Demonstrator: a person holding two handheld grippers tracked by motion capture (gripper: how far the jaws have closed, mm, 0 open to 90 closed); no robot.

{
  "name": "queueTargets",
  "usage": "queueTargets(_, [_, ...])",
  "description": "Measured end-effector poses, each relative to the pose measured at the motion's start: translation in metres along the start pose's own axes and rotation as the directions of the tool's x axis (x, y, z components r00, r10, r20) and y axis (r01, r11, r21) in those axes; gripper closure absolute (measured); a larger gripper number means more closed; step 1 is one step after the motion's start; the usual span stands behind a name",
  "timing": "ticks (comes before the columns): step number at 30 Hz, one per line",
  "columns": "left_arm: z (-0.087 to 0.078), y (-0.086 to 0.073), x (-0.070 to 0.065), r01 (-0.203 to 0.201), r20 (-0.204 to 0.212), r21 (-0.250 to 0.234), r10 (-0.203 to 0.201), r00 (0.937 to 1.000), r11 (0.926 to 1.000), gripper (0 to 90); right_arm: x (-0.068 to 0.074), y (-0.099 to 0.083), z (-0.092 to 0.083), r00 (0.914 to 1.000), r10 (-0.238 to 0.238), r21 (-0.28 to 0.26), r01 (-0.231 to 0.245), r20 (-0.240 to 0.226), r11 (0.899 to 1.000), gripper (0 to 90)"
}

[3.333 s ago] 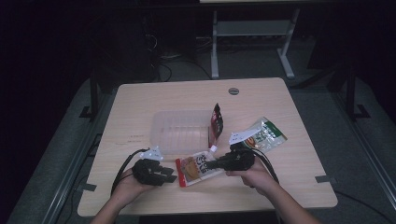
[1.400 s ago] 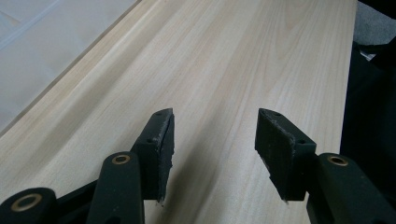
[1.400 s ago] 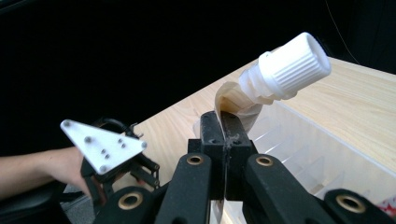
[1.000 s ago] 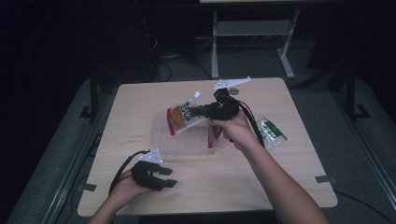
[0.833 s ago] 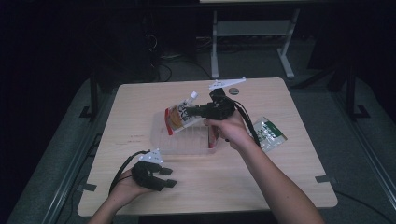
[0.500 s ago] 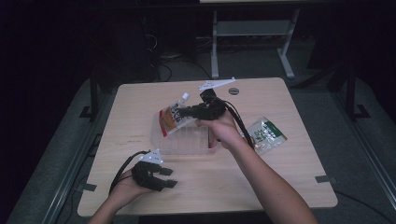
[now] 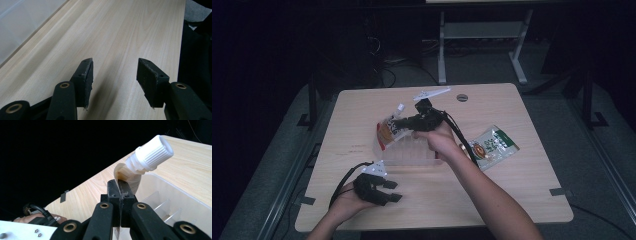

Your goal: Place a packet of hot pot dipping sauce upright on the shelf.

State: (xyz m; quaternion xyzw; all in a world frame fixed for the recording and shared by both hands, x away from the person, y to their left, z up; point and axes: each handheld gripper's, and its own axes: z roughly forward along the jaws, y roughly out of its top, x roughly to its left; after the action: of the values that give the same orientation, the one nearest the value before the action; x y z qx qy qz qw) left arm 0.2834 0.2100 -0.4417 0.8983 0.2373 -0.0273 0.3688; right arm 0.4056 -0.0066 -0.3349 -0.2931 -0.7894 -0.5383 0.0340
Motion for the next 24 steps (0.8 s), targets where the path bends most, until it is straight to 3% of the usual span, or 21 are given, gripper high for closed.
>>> queueTargets(24, [0.002, 0.000, 0.000, -0.010, 0.006, 0.022, 0.009, 0.9999, 0.9997, 46.7, -0.006, -0.010, 0.030, 0.9998, 0.012, 0.060, -0.013, 0.018, 0.998, 88.8])
